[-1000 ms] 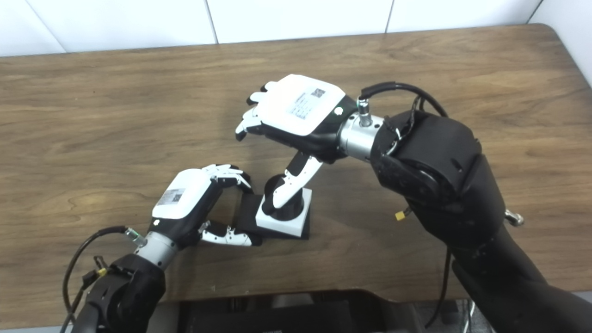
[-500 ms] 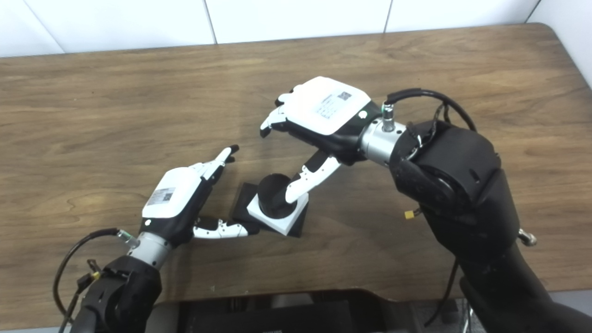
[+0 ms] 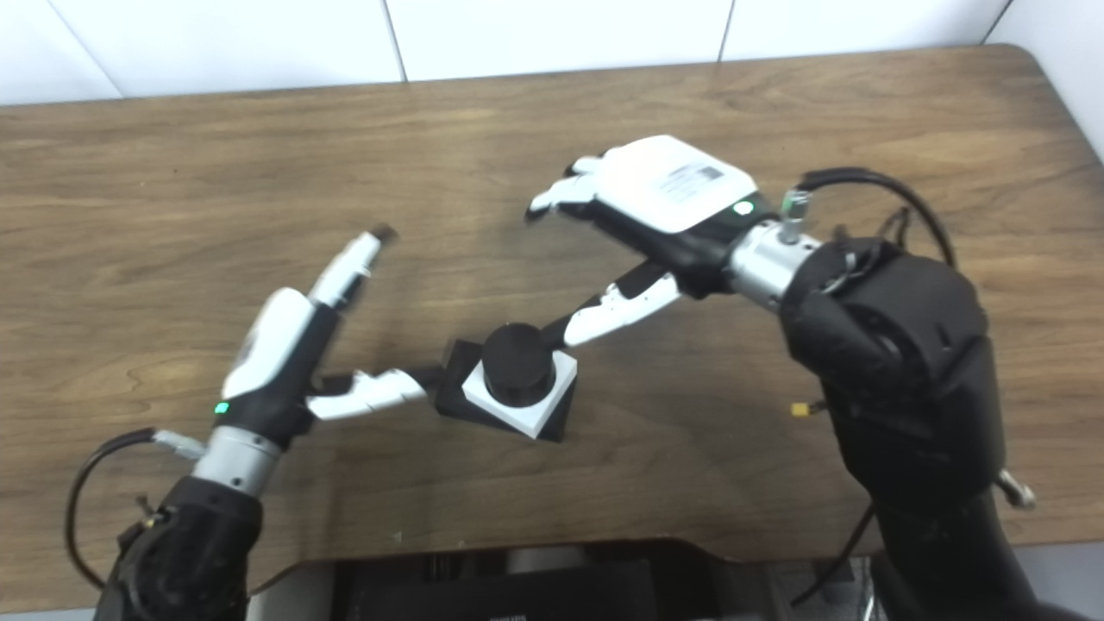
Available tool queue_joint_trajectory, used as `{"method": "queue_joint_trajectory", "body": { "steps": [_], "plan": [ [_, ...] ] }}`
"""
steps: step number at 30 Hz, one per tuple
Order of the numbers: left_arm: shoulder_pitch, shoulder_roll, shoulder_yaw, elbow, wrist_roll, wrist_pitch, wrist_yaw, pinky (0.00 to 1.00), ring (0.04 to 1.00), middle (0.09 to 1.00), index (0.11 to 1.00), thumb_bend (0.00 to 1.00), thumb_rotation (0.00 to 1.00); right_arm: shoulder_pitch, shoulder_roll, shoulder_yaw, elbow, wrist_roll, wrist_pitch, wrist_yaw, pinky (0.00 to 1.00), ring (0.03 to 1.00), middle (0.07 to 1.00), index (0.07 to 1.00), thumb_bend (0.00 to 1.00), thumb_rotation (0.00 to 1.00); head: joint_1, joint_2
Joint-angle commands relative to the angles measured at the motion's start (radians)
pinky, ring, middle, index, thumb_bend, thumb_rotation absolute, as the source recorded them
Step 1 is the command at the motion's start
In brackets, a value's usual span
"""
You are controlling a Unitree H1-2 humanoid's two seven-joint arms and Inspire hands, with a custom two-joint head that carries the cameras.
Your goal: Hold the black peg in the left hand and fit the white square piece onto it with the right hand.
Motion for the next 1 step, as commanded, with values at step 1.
{"method": "queue_joint_trajectory", "body": {
  "steps": [1],
  "plan": [
    [-0.004, -0.041, 0.046, -0.037, -0.107, 0.018, 0.039, 0.93, 0.995, 1.000, 1.000, 1.00, 0.87, 0.026, 0.021, -0.062, 0.006, 0.093, 0.069, -0.082, 0.99, 0.988, 0.949, 0.938, 0.69, 0.81, -0.001, -0.001]
  ]
}}
